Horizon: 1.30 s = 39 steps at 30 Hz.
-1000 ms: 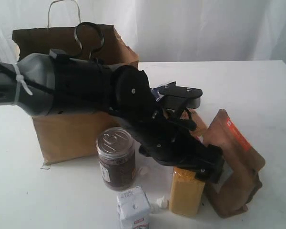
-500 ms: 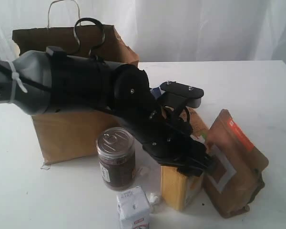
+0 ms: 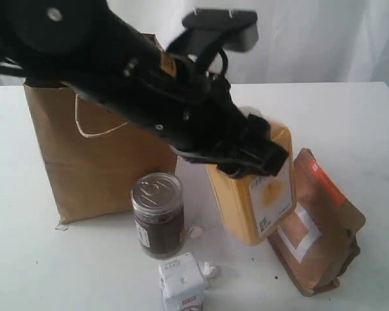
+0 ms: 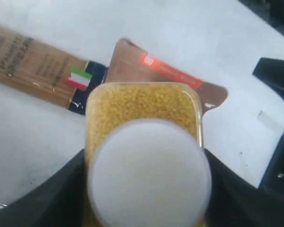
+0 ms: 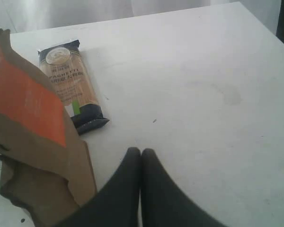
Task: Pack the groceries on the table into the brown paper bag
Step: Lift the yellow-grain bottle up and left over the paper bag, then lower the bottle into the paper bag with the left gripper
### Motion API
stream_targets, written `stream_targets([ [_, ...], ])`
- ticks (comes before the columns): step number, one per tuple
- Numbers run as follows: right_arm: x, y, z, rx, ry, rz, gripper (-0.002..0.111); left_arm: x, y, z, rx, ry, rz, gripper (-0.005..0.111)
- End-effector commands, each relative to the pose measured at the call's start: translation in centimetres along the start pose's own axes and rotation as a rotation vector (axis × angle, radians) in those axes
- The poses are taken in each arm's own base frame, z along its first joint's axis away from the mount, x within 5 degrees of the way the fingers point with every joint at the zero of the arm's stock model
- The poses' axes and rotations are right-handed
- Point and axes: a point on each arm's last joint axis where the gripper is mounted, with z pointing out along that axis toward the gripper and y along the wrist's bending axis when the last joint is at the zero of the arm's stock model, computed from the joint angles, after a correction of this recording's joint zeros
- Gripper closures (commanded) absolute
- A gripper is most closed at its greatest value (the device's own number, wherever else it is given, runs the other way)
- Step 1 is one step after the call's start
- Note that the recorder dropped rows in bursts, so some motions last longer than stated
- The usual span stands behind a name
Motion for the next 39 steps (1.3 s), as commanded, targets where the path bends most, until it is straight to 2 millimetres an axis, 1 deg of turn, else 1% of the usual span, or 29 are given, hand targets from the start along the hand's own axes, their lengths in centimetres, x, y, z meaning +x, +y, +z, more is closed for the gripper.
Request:
stream_targets([
  [1, 0.0, 0.0, 0.0, -0.002, -0.012, -0.002, 0.108, -1.3, -1.1, -5.0, 0.025, -0.167, 0.031, 0.107],
  [4, 0.0, 0.0, 0.0, -0.002, -0.012, -0.002, 0.108, -1.7, -1.4, -7.4, 0.008, -0.25, 0.089, 0.107],
  [6, 0.0, 0.0, 0.0, -0.002, -0.012, -0.002, 0.108, -2.0, -1.3, -9.0, -0.033, -0.317, 0.141, 0.107],
  [8, 0.0, 0.0, 0.0, -0.002, -0.012, -0.002, 0.108, -2.2, -1.2, -10.2, -0.07, -0.368, 0.182, 0.107],
  [10, 0.0, 0.0, 0.0, -0.002, -0.012, -0.002, 0.108, -2.3, -0.6, -11.4, -0.113, -0.407, 0.198, 0.107],
  [13, 0.0, 0.0, 0.0, -0.002, -0.012, -0.002, 0.108, -2.5, 0.8, -12.6, -0.175, -0.435, 0.184, 0.107],
  [17, 0.0, 0.0, 0.0, -0.002, -0.012, -0.002, 0.108, -2.7, 3.0, -13.3, -0.262, -0.46, 0.155, 0.107],
  [23, 0.0, 0.0, 0.0, -0.002, -0.012, -0.002, 0.108, -3.6, 4.8, -14.4, -0.345, -0.571, 0.14, 0.107],
  [32, 0.0, 0.0, 0.0, -0.002, -0.012, -0.002, 0.108, -4.4, 4.9, -15.1, -0.369, -0.671, 0.167, 0.107],
  [34, 0.0, 0.0, 0.0, -0.002, -0.012, -0.002, 0.108, -4.5, 5.6, -15.5, -0.418, -0.695, 0.193, 0.107],
  [35, 0.0, 0.0, 0.0, -0.002, -0.012, -0.002, 0.108, -4.5, 6.5, -15.7, -0.45, -0.688, 0.177, 0.107],
  [38, 0.0, 0.0, 0.0, -0.002, -0.012, -0.002, 0.108, -4.3, 8.4, -15.2, -0.501, -0.635, 0.141, 0.107],
  [39, 0.0, 0.0, 0.0, -0.002, -0.012, -0.002, 0.108, -4.3, 8.8, -14.6, -0.506, -0.62, 0.135, 0.107],
])
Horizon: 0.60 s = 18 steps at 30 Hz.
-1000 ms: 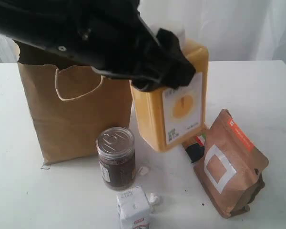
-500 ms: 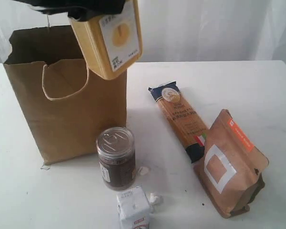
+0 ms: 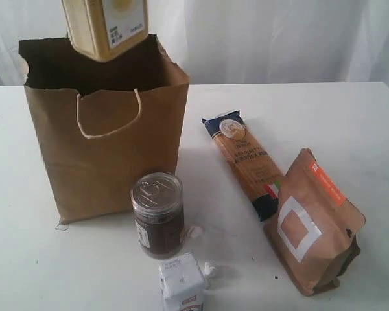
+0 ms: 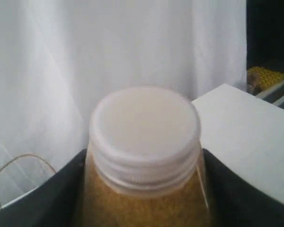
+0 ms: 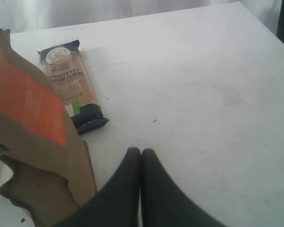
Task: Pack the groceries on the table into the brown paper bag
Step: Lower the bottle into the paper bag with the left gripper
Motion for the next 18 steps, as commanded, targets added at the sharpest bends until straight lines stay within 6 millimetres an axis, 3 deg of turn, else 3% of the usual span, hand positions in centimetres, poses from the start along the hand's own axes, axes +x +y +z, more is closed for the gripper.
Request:
stream_targets([
  [1, 0.0, 0.0, 0.0, -0.002, -0.012, -0.002, 0.108, -0.3, 1.1, 0.7, -0.045, -0.044, 0.001, 0.107],
  [12, 0.0, 0.0, 0.0, -0.002, -0.012, -0.002, 0.108, 5.5, 0.7, 9.0, 0.0, 0.173, -0.141, 0.107],
  [18, 0.0, 0.0, 0.0, -0.002, -0.012, -0.002, 0.108, 6.3, 0.7, 9.7, 0.003, 0.2, -0.206, 0.107],
])
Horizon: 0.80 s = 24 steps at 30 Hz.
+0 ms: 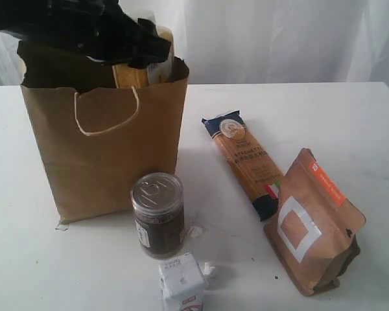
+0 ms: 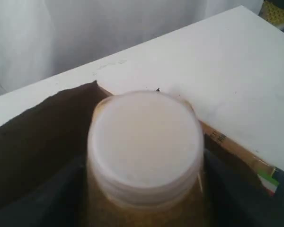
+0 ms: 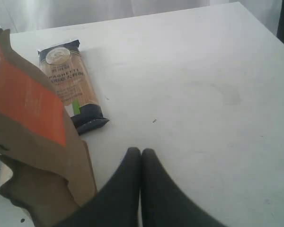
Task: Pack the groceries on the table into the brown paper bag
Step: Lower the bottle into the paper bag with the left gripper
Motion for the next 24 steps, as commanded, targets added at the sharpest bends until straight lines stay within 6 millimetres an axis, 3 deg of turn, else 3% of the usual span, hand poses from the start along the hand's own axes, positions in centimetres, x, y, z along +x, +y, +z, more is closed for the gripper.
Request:
stream_targets([
  [1, 0.0, 0.0, 0.0, -0.002, -0.012, -0.002, 0.108, -1.1, 0.3, -0.8, -0.004, -0.08, -0.072, 0.107],
  [13, 0.0, 0.0, 0.0, -0.002, -0.012, -0.002, 0.108, -0.5, 0.7, -0.4, -0.008, -0.025, -0.266, 0.107],
  [19, 0.0, 0.0, 0.0, -0.002, -0.012, -0.002, 0.108, -0.2, 0.8, -0.2, -0.016, 0.004, -0.194, 0.107],
  [24, 0.0, 0.0, 0.0, -0.002, -0.012, -0.002, 0.108, -0.1, 0.7, -1.9, -0.027, 0.058, -0.014, 0.107],
])
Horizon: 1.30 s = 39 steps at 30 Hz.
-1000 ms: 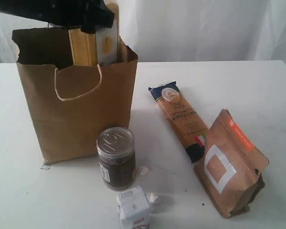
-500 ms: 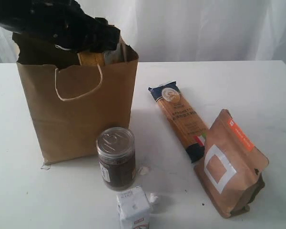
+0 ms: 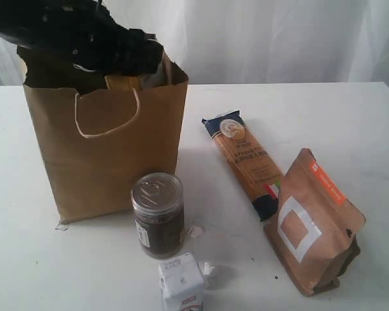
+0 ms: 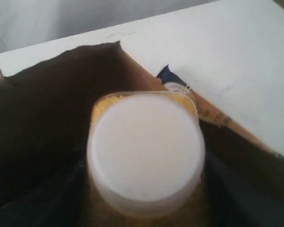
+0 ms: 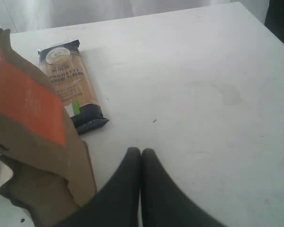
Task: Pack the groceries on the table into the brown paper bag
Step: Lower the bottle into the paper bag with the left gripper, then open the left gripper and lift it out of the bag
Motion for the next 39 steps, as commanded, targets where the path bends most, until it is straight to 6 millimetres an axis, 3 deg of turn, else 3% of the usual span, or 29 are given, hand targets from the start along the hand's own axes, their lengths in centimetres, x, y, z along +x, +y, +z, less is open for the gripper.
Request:
stream_targets([
  [1, 0.0, 0.01, 0.02, -0.002, -0.012, -0.002, 0.108, -0.89, -0.24, -2.61, 0.0, -0.032, 0.115, 0.107],
  [16, 0.0, 0.01, 0.02, -0.002, -0.012, -0.002, 0.108, -0.13, 0.26, -2.78, -0.009, 0.06, 0.121, 0.105],
  [19, 0.0, 0.01, 0.02, -0.002, -0.012, -0.002, 0.108, -0.14, 0.26, -2.78, -0.009, 0.058, 0.126, 0.091],
  [26, 0.0, 0.01, 0.02, -0.002, -0.012, -0.002, 0.108, -0.12, 0.27, -2.78, -0.009, 0.06, 0.116, 0.038],
  [29, 0.0, 0.01, 0.02, -0.002, -0.012, -0.002, 0.108, -0.12, 0.24, -2.78, -0.007, 0.06, 0.109, 0.021],
  [33, 0.0, 0.01, 0.02, -0.002, -0.012, -0.002, 0.108, -0.12, 0.23, -2.78, -0.006, 0.06, 0.108, 0.012],
  [39, 0.0, 0.01, 0.02, -0.002, -0.012, -0.002, 0.108, -0.25, 0.18, -3.18, -0.005, 0.052, 0.089, 0.012],
])
